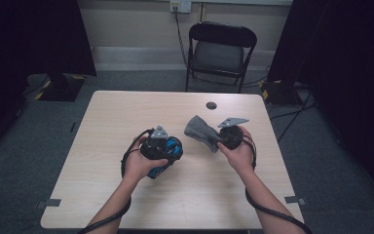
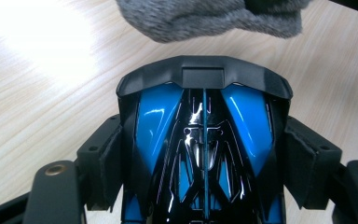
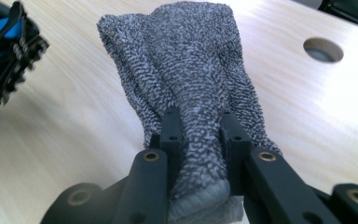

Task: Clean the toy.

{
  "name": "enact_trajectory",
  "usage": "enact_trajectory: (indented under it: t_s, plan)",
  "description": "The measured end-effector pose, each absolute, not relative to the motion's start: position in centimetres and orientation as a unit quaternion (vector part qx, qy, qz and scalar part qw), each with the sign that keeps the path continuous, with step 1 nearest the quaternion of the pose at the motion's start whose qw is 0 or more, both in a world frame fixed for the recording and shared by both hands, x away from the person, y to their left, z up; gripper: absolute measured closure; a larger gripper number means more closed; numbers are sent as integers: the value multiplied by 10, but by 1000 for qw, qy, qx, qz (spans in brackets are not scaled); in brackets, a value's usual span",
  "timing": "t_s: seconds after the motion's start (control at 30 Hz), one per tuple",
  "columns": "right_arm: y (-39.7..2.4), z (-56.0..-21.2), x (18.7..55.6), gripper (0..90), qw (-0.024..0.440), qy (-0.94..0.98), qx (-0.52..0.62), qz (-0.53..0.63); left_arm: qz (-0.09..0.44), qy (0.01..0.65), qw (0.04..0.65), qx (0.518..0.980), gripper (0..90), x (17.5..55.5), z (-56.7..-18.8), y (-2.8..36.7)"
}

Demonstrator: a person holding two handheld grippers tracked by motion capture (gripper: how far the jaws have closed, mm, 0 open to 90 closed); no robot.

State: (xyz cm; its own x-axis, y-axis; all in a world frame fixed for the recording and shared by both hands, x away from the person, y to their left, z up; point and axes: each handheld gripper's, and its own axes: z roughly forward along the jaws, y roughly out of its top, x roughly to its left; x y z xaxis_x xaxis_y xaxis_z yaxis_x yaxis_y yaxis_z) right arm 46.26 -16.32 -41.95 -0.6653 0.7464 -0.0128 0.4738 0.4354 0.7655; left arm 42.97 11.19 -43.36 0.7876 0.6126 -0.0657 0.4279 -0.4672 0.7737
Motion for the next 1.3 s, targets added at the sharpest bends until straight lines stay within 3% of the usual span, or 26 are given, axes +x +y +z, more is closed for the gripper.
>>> enact_trajectory:
  t_s: [0.5,1.3]
  plan:
    - [-112,-416,455,752,144,854,318,385,126,317,411,845,256,431,-435,118]
    - [-105,-418,430,754,101,861,269,420,142,361,394,833,256,440,-442,143]
